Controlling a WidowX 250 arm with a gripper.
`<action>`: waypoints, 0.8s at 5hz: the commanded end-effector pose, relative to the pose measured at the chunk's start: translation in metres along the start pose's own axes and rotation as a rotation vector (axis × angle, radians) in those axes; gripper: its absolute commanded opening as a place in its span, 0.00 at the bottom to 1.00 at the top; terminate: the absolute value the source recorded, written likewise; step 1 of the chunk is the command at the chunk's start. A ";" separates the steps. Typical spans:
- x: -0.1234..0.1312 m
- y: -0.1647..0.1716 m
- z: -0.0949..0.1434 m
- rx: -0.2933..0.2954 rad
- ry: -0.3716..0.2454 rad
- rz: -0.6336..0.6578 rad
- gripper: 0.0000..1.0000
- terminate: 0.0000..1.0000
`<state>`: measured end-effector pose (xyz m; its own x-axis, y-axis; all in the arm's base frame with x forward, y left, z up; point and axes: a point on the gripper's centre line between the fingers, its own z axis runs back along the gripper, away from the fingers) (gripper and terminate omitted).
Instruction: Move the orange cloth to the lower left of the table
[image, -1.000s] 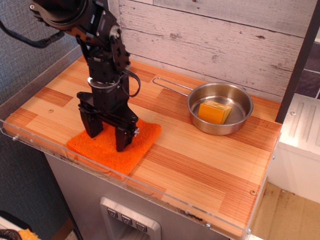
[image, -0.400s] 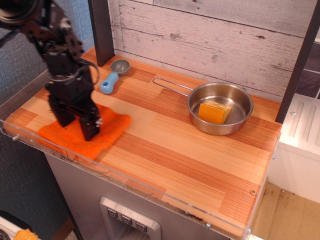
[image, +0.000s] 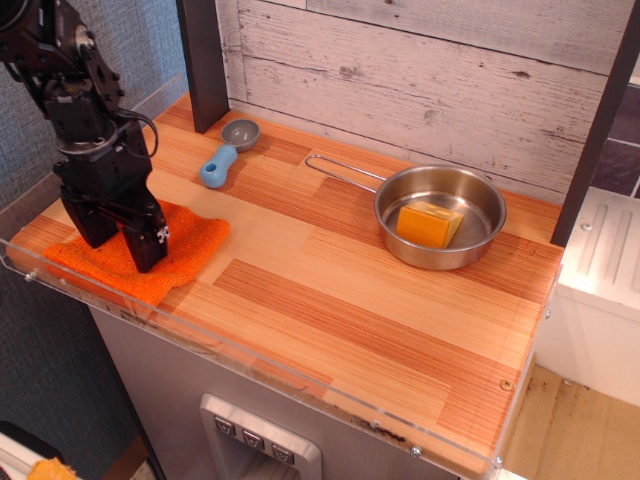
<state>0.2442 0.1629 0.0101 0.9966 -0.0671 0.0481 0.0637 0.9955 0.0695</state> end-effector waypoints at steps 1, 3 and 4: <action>0.019 0.010 0.012 0.024 -0.057 -0.079 1.00 0.00; 0.028 0.005 0.017 0.052 -0.055 -0.044 1.00 0.00; 0.031 0.007 0.035 0.062 -0.083 -0.004 1.00 0.00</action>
<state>0.2657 0.1610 0.0292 0.9956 -0.0580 0.0731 0.0517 0.9951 0.0845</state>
